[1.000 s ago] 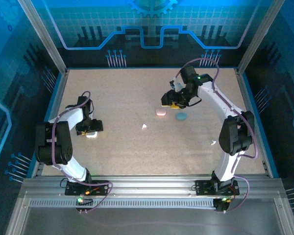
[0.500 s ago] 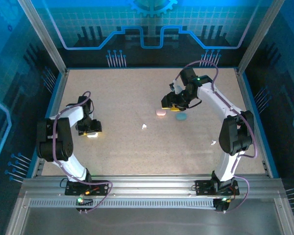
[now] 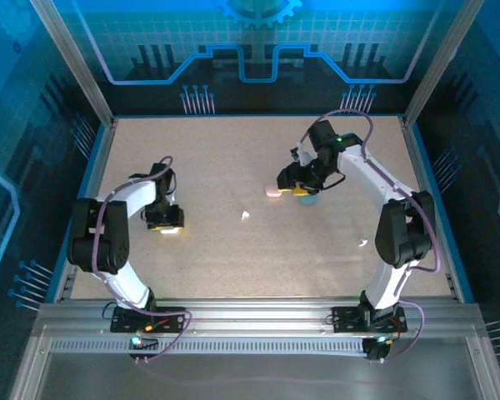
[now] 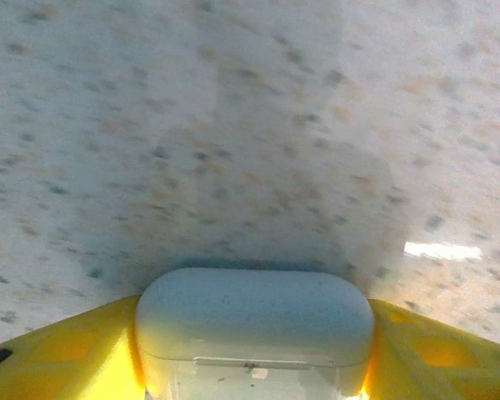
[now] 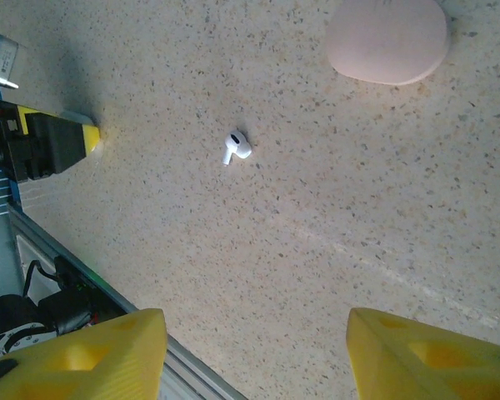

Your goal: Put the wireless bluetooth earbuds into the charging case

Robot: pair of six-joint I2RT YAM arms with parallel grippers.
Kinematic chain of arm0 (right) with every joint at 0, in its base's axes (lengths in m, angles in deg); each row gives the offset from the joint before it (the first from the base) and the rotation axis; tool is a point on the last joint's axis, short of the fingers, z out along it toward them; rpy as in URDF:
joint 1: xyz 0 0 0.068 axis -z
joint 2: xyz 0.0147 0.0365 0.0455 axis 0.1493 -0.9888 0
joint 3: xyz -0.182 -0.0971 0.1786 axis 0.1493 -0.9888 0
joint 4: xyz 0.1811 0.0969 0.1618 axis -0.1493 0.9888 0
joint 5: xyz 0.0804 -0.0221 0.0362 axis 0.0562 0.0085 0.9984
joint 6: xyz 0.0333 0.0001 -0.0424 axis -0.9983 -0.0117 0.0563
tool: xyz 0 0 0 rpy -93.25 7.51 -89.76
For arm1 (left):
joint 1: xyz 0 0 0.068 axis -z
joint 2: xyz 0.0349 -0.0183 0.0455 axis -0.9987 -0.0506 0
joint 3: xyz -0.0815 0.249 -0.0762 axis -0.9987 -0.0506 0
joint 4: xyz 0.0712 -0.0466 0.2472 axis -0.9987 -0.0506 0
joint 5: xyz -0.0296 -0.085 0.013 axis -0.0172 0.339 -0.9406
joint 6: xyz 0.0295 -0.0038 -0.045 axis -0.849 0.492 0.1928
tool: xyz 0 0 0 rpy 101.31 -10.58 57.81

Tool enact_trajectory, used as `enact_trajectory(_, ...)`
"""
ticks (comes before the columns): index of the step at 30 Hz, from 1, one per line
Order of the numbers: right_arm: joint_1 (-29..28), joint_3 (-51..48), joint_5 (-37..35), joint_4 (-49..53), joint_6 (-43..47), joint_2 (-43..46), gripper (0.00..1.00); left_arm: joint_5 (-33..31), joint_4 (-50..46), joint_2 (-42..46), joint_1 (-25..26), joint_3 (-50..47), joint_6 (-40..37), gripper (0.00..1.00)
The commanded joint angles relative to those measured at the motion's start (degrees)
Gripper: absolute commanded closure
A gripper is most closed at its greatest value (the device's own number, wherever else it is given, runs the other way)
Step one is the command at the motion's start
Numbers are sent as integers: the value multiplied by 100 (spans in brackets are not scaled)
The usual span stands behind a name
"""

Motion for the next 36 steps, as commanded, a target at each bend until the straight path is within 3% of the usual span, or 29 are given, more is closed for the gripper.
enact_trajectory(1, 101, -204, 153, -41, -81, 303, 40, 249, -339, 309, 482, 221, 209, 46)
enact_trajectory(11, 437, -1488, 191, -807, -664, 1211, 40, 607, -127, 924, 2922, -10, 1684, 46)
enact_trajectory(17, 531, -2555, 14, -1582, -1225, 2040, 40, 463, 300, 520, 4164, 355, 2552, 46)
enact_trajectory(22, 669, -3261, -546, -1915, -1527, 2652, 39, 432, 290, -257, 4683, 930, 2601, 45)
enact_trajectory(27, 785, -3600, -840, -2009, -1557, 2979, 38, 429, 380, -794, 4855, 1152, 2581, 45)
enact_trajectory(32, 791, -3895, -687, -2134, -1450, 3036, 38, 455, 397, -986, 4896, 1208, 2581, 42)
enact_trajectory(36, 752, -3952, -639, -2304, -1175, 3060, 38, 543, 533, -891, 4896, 1128, 2549, 33)
